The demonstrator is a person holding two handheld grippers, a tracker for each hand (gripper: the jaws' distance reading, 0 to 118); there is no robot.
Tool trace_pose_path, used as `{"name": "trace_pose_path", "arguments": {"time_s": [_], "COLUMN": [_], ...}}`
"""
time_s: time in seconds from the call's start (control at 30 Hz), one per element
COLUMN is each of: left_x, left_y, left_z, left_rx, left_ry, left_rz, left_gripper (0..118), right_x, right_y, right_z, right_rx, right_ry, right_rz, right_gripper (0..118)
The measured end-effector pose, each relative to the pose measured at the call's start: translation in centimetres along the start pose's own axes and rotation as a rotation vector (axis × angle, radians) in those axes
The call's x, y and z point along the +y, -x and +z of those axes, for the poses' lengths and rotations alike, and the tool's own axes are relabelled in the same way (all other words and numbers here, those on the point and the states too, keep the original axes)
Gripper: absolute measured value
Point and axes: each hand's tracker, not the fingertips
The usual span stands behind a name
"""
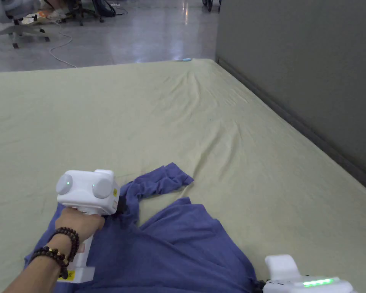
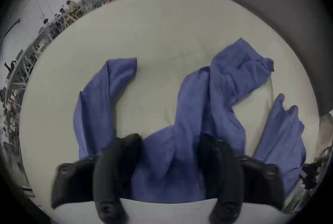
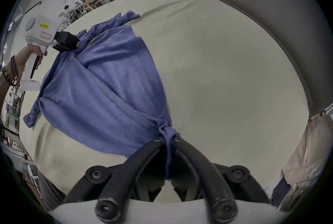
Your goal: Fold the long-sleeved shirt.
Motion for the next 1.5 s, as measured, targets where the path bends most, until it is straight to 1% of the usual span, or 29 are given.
{"name": "trace_pose_path", "arguments": {"time_s": [0.03, 0.13, 0.17, 0.2, 0.27, 0.3, 0.33, 0.37, 0.4, 0.43, 0.47, 0.57, 0.67, 0.7, 0.77, 0.87, 0.9, 0.97, 1.1, 1.2, 1.3, 1.37, 1.5], "left_x": [0.0, -0.2, 0.0, 0.5, 1.8, 2.9, 4.0, 5.0, 6.2, 7.6, 8.9, 13.0, 16.1, 17.0, 18.4, 18.9, 19.1, 20.0, 19.8, 19.3, 18.4, 17.9, 15.4], "left_y": [-0.3, 0.2, 0.7, 1.6, 3.7, 5.0, 6.2, 7.1, 8.2, 9.3, 10.4, 13.6, 15.3, 15.7, 16.3, 15.4, 15.3, 15.6, 15.0, 14.3, 14.1, 14.5, 15.0], "left_z": [0.5, 2.3, 3.3, 4.8, 8.3, 10.7, 13.4, 15.8, 18.5, 21.4, 24.1, 32.3, 39.7, 42.0, 45.8, 50.4, 51.6, 52.7, 54.3, 54.1, 52.7, 51.0, 45.3], "left_rx": [-0.003, -0.017, -0.019, -0.029, -0.067, -0.086, -0.094, -0.085, -0.067, -0.060, -0.069, -0.052, -0.003, 0.020, 0.064, 0.086, 0.105, 0.123, 0.127, 0.146, 0.135, 0.155, 0.131], "left_ry": [0.028, 0.008, -0.022, -0.049, -0.140, -0.180, -0.227, -0.268, -0.322, -0.370, -0.413, -0.558, -0.681, -0.716, -0.789, -0.884, -0.904, -0.922, -0.940, -0.937, -0.927, -0.887, -0.795], "left_rz": [-0.020, -0.032, -0.010, 0.026, 0.088, 0.124, 0.158, 0.168, 0.184, 0.192, 0.194, 0.240, 0.272, 0.271, 0.258, 0.261, 0.270, 0.273, 0.298, 0.286, 0.275, 0.263, 0.282], "left_gripper": [0, 0, 0, 0, 0, 0, 0, 0, 0, 0, 0, 0, 0, 0, 0, 0, 0, 0, 0, 0, 0, 0, 0], "right_x": [0.1, 1.2, 1.7, 2.8, 6.1, 8.4, 10.9, 13.2, 15.9, 18.6, 21.1, 29.1, 36.7, 39.6, 43.1, 47.1, 48.0, 49.3, 50.0, 49.6, 48.7, 48.0, 46.0], "right_y": [0.1, 0.0, 0.0, 0.2, -0.2, -0.4, -0.4, -0.3, 0.1, 0.7, 1.2, 2.1, 4.0, 4.4, 4.9, 5.1, 5.2, 5.4, 5.8, 6.2, 6.1, 5.7, 5.7], "right_z": [0.0, 1.1, 1.8, 3.1, 5.7, 7.2, 8.7, 9.9, 11.6, 13.3, 14.9, 20.6, 26.1, 28.1, 30.9, 35.2, 36.5, 38.4, 39.5, 38.4, 36.3, 34.1, 27.5], "right_rx": [-0.002, -0.001, -0.008, -0.012, 0.037, 0.084, 0.110, 0.117, 0.093, 0.046, 0.029, 0.050, -0.016, -0.005, -0.008, 0.065, 0.070, 0.090, 0.092, 0.078, 0.085, 0.096, 0.103], "right_ry": [0.000, -0.005, -0.045, -0.118, -0.201, -0.272, -0.319, -0.354, -0.410, -0.467, -0.514, -0.636, -0.739, -0.749, -0.766, -0.850, -0.881, -0.902, -0.897, -0.880, -0.850, -0.812, -0.711], "right_rz": [0.003, 0.006, 0.017, 0.032, -0.002, -0.005, 0.003, 0.025, 0.070, 0.127, 0.165, 0.179, 0.239, 0.240, 0.208, 0.143, 0.104, 0.056, 0.054, 0.060, 0.051, 0.051, 0.033], "right_gripper": [0, 0, 0, 0, 0, 0, 0, 0, 0, 0, 0, 0, 0, 0, 0, 0, 0, 0, 0, 0, 0, 0, 0]}}
